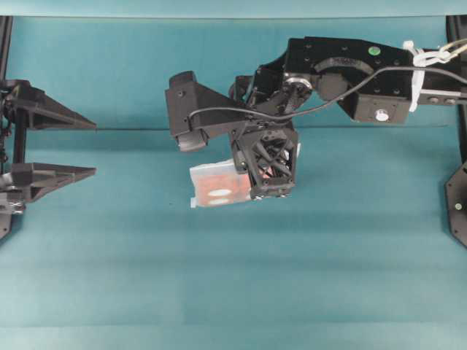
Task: Hand over the clear zip bag and make it stand upright.
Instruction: 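Hold the bag upright above the table with the right gripper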
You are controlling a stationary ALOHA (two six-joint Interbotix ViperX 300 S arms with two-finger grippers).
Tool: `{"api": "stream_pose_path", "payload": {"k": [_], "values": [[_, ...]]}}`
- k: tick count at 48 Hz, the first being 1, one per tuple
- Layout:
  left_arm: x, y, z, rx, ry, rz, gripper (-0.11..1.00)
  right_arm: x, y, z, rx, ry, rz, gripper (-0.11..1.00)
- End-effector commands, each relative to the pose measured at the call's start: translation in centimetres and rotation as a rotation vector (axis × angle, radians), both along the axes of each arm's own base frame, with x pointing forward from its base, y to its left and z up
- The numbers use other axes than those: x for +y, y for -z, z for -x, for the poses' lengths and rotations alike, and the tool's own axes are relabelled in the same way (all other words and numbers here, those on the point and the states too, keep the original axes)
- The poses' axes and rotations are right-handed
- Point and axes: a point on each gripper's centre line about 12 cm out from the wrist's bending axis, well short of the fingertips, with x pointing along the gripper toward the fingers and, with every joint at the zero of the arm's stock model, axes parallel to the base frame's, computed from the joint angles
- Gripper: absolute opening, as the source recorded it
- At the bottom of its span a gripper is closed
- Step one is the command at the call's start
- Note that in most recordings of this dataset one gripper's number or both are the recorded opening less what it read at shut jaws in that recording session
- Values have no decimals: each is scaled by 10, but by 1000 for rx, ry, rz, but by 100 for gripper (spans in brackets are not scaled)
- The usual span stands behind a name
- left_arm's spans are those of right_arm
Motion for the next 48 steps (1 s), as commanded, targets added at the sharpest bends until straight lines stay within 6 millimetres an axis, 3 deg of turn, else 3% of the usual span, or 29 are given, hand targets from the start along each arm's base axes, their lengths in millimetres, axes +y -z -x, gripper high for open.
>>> {"api": "stream_pose_path", "payload": {"k": [1, 48], "values": [[0, -5, -2, -14, -2, 1, 92, 2, -10, 2, -28, -5, 3, 1], [0, -5, -2, -14, -2, -1, 92, -4, -4, 5, -3, 84, -22, 1]]}}
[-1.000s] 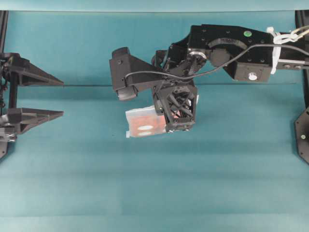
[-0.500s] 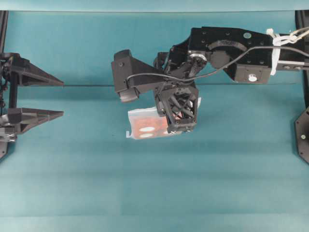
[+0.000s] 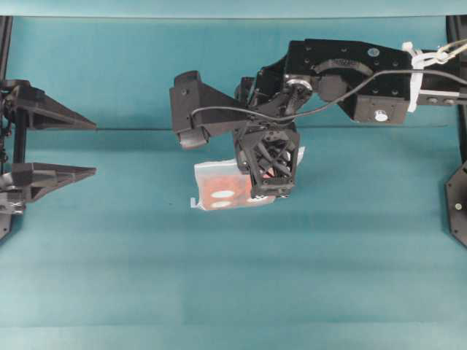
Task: Hand over the clear zip bag and make it stand upright.
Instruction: 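Hold the bag upright above the table with the right gripper, then move the open left gripper toward the lower edge of the hanging bag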
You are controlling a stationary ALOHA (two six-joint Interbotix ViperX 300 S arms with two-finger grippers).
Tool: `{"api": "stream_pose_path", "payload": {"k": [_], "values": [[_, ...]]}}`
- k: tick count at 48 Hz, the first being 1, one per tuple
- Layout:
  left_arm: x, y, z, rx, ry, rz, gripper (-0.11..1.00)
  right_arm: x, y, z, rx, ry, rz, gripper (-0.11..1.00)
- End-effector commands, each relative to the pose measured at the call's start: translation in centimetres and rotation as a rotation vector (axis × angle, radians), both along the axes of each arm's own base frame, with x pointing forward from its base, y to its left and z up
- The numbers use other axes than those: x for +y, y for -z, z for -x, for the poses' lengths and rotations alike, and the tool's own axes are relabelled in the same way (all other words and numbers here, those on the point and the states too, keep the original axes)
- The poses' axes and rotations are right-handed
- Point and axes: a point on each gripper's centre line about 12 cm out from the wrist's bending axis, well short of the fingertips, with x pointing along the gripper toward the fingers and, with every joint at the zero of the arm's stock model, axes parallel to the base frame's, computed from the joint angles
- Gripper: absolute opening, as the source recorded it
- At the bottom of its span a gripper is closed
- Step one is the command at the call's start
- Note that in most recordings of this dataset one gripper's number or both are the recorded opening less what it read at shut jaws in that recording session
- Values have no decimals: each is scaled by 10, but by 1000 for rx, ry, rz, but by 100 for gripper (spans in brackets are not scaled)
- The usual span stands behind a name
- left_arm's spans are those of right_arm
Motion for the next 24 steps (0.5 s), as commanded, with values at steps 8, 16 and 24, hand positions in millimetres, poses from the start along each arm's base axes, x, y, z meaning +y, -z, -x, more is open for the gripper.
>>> {"api": "stream_pose_path", "payload": {"k": [8, 16, 24], "values": [[0, -4, -2, -8, 0, 1, 92, -2, -12, 1, -35, 51, -10, 1], [0, 3, -6, 16, 0, 7, 92, -2, -13, 1, -38, 61, -12, 1], [-5, 33, -21, 105, 12, 66, 92, -1, -12, 1, -34, 60, -13, 0]]}}
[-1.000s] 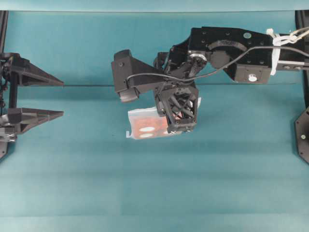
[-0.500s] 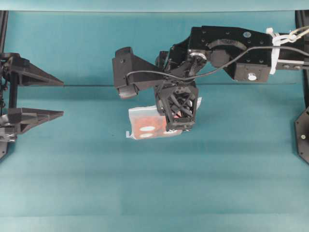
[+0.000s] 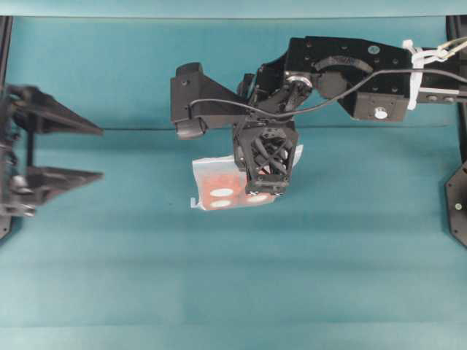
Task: Hand over the clear zip bag and make it stand upright.
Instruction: 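Move the open left gripper toward the lower edge of the hanging bag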
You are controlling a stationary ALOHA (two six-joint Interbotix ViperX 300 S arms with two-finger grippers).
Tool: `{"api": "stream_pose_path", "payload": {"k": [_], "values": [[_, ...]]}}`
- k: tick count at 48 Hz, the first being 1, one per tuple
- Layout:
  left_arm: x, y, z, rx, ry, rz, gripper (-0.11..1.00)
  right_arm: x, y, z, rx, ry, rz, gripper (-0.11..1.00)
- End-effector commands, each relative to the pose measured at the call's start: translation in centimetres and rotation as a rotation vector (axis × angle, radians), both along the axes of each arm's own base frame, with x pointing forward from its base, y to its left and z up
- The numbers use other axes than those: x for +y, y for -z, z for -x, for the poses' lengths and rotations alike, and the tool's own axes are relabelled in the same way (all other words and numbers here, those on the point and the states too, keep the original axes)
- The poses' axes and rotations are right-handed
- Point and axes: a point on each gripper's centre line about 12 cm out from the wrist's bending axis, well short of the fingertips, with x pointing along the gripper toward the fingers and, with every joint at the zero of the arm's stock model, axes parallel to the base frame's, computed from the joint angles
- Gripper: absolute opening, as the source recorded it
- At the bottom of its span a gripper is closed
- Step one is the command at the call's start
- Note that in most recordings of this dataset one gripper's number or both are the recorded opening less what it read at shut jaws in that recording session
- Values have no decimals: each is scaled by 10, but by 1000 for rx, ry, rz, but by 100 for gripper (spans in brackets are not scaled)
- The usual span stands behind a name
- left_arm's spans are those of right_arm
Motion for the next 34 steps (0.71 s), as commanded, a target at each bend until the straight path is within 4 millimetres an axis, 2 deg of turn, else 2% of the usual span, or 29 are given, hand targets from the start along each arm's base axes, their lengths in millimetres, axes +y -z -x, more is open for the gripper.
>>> {"api": "stream_pose_path", "payload": {"k": [1, 7, 14, 34], "values": [[-3, 12, -10, 16, 8, 29, 92, 2, -12, 2, -33, 12, -2, 1], [-6, 32, -23, -13, 13, 64, 92, 2, -12, 1, -42, 14, 0, 1], [-7, 45, -40, -53, 17, 69, 93, 2, -12, 1, -39, 17, -1, 1], [-6, 103, -80, 54, -11, 154, 96, 2, -11, 1, -38, 17, -2, 1]]}}
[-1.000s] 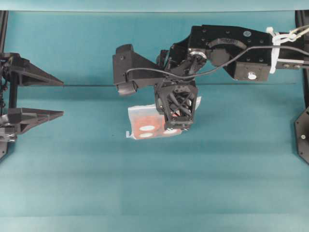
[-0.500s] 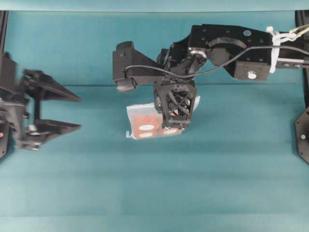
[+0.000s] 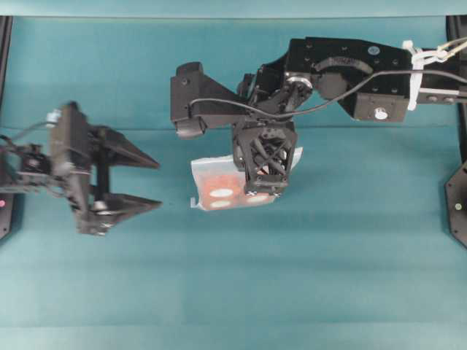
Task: Hand over the clear zip bag and make it stand upright.
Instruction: 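Move the open left gripper toward the lower edge of the hanging bag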
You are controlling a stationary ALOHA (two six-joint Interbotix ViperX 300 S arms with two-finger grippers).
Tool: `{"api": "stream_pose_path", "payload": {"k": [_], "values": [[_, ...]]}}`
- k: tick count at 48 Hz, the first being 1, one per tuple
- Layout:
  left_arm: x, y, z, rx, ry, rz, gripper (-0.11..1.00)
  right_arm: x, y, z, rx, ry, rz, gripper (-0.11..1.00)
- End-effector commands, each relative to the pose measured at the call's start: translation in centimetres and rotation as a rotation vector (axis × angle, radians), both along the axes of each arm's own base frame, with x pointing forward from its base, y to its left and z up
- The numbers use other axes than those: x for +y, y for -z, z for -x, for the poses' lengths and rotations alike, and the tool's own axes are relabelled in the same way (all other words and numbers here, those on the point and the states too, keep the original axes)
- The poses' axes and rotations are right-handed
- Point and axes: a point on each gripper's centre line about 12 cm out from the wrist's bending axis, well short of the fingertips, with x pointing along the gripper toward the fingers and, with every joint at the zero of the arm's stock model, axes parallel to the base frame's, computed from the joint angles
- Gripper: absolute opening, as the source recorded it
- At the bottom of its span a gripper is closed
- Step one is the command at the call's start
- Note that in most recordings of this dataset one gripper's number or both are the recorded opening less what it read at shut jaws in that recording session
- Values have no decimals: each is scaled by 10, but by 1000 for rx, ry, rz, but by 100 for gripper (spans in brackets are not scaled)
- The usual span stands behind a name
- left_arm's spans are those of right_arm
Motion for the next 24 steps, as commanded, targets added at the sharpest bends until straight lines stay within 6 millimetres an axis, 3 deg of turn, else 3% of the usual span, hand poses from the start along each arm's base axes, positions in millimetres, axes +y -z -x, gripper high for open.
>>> {"api": "stream_pose_path", "payload": {"k": [1, 24], "values": [[-1, 5, -13, -22, -7, 29, 96, 1, -11, 2, -29, 7, -1, 1], [-5, 48, -63, 27, -13, 79, 96, 2, -7, 3, -24, 4, 0, 1]]}}
